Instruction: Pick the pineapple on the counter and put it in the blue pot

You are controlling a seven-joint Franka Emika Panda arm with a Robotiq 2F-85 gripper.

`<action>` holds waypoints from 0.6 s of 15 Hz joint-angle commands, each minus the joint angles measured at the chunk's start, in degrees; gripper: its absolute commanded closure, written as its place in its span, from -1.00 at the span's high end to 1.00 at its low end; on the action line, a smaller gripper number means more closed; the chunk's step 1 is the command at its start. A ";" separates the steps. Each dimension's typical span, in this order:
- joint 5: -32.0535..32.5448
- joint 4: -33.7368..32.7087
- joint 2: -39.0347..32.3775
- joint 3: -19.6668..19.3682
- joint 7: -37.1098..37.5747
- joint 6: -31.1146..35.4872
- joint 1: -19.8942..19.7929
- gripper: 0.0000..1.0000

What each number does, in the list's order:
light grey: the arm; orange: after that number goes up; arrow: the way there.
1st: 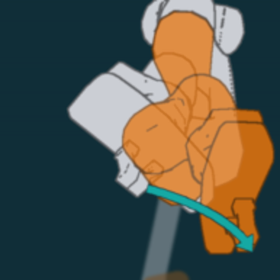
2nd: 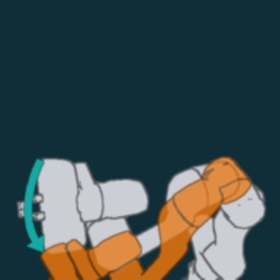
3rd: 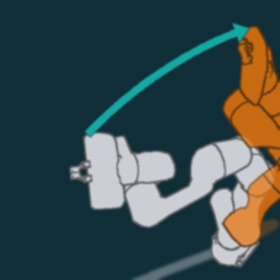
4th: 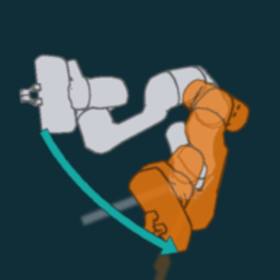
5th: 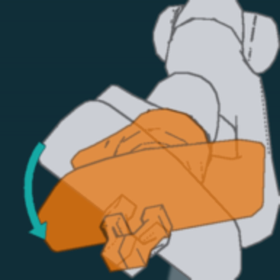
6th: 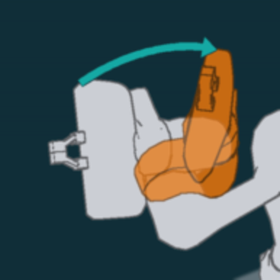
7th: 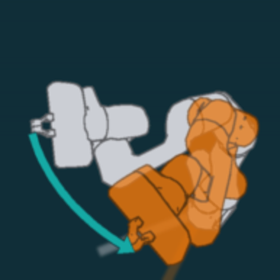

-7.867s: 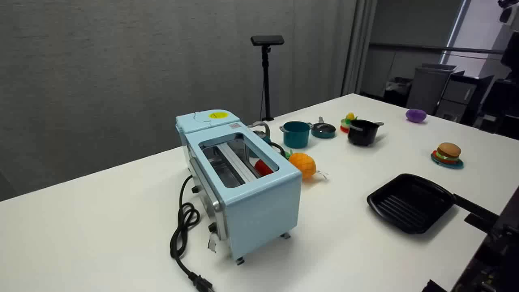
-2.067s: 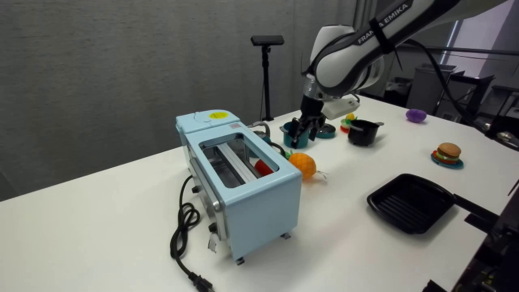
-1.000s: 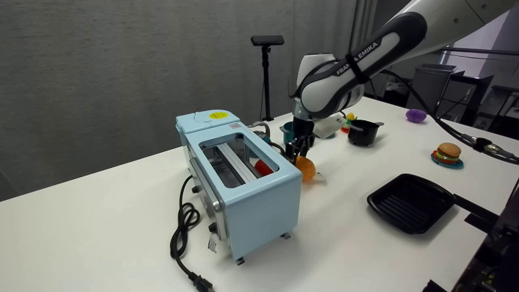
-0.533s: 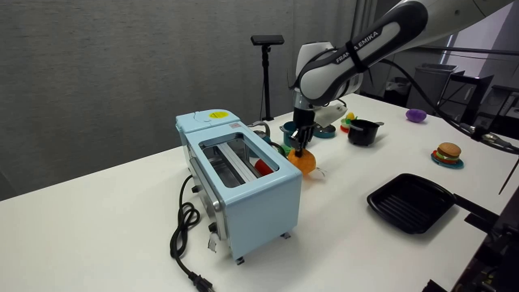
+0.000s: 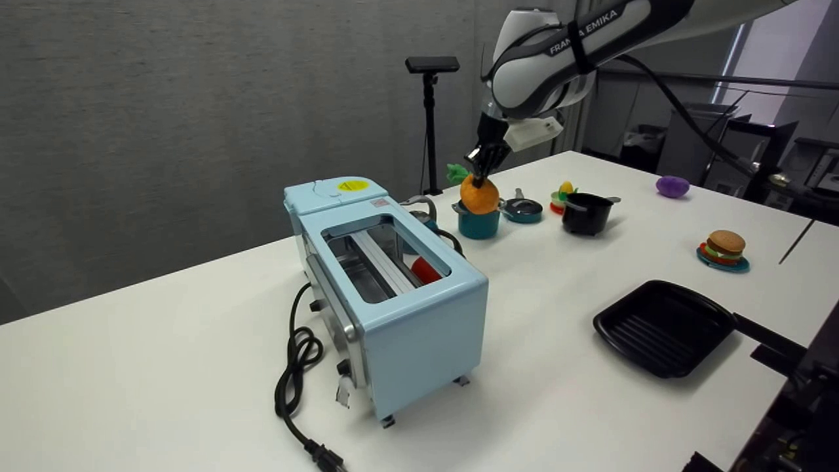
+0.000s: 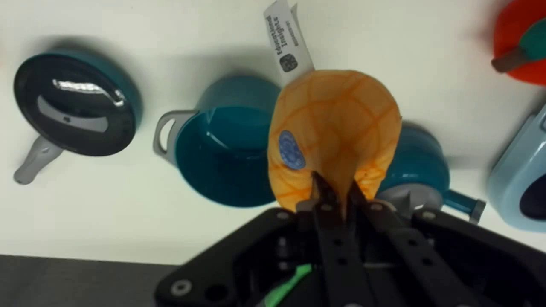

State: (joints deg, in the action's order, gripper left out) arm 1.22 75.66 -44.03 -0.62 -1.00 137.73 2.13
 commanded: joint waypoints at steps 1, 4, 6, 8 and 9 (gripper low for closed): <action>0.28 -12.30 -6.03 -2.14 4.71 -0.60 -0.52 -0.96; 1.15 -20.44 -11.21 -4.52 8.11 -1.15 -0.33 -0.96; 1.21 -24.69 -14.31 -5.35 9.58 -1.78 -0.32 -0.96; 1.16 -27.65 -16.68 -5.61 10.26 -2.12 -0.28 -0.96; 0.97 -28.69 -17.47 -5.24 9.87 -2.69 -0.38 -0.96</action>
State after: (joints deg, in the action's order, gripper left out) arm 1.28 55.80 -55.95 -5.68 6.96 137.50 1.77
